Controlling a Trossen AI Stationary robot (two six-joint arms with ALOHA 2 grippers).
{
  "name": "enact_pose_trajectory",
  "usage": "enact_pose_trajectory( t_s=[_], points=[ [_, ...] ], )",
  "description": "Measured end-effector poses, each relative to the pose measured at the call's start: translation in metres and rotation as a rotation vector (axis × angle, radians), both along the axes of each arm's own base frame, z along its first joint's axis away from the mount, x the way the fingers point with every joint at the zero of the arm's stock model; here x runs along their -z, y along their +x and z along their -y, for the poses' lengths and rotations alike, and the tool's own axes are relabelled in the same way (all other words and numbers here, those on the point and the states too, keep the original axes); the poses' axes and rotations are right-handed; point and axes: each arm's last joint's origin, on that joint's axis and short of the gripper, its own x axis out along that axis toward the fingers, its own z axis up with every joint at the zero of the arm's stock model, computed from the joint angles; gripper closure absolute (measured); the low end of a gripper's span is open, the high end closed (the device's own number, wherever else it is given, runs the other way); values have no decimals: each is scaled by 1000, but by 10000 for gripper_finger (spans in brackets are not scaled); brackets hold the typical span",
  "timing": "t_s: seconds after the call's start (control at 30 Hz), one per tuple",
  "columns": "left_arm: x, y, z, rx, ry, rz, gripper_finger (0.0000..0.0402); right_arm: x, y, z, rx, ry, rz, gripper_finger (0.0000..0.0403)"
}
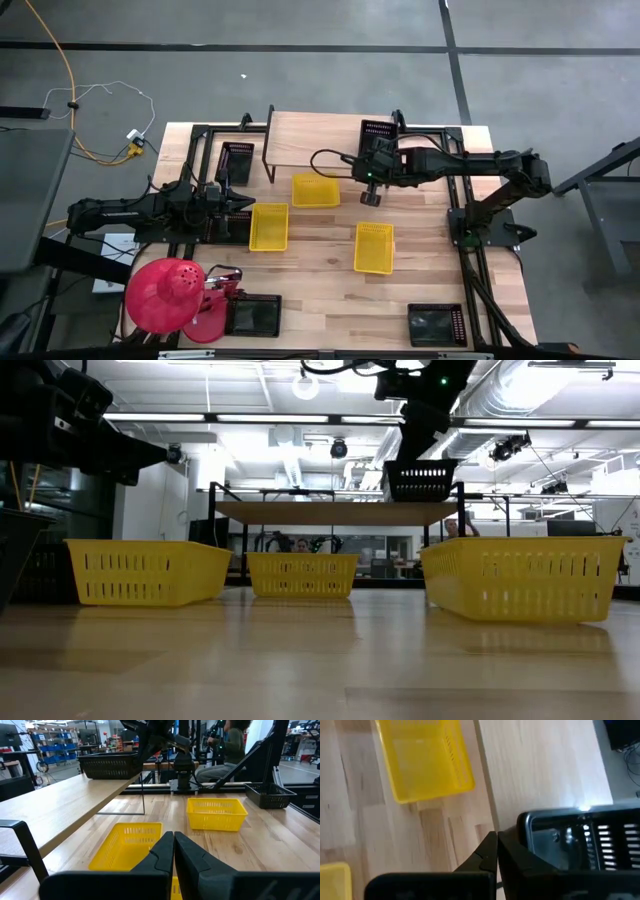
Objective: Stack baskets on shelf by color
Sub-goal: Stack the black bin on the black bin on the shelf, then put the black bin on the shelf
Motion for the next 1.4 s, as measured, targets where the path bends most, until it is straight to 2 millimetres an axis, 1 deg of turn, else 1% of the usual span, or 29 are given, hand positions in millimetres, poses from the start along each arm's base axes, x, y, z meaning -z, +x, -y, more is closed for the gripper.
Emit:
enact_pose_trajectory(
  t_s=[0.27, 0.53, 0.73, 0.93, 1.1, 1.27, 1.4],
  points=[
    [0, 0, 0, 0, 0, 0, 398, 6, -12, 0, 23, 21, -127, 403],
    [0, 0, 0, 0, 0, 0, 398, 6, -15, 1, 37, -2, -160, 403],
    [0, 0, 0, 0, 0, 0, 398, 7, -18, 8, 68, -12, -186, 403],
    [0, 0, 0, 0, 0, 0, 398, 7, -20, 13, 89, -2, -189, 403],
    [0, 0, 0, 0, 0, 0, 398, 7, -19, 12, 73, 31, -174, 403],
    [0, 0, 0, 0, 0, 0, 398, 6, -18, 4, 40, 99, -150, 403],
    [0, 0, 0, 0, 0, 0, 398, -1, -22, -13, 1, 169, -111, 403]
  ],
)
